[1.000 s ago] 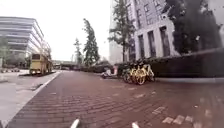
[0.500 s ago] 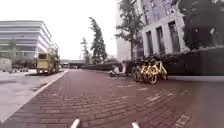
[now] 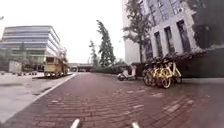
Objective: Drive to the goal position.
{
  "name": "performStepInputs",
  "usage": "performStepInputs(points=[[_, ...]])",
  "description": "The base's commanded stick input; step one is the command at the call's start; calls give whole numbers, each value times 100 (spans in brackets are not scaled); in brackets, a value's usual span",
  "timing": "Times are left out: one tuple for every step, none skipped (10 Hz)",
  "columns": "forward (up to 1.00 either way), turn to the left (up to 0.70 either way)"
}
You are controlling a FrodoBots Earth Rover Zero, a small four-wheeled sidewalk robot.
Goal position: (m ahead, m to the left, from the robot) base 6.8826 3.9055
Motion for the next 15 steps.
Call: performStepInputs(points=[[70,0],[70,0],[70,0],[70,0],[70,0],[70,14],[70,14],[70,14],[70,14],[70,14],[70,14],[70,14],[70,14],[70,14],[70,14]])
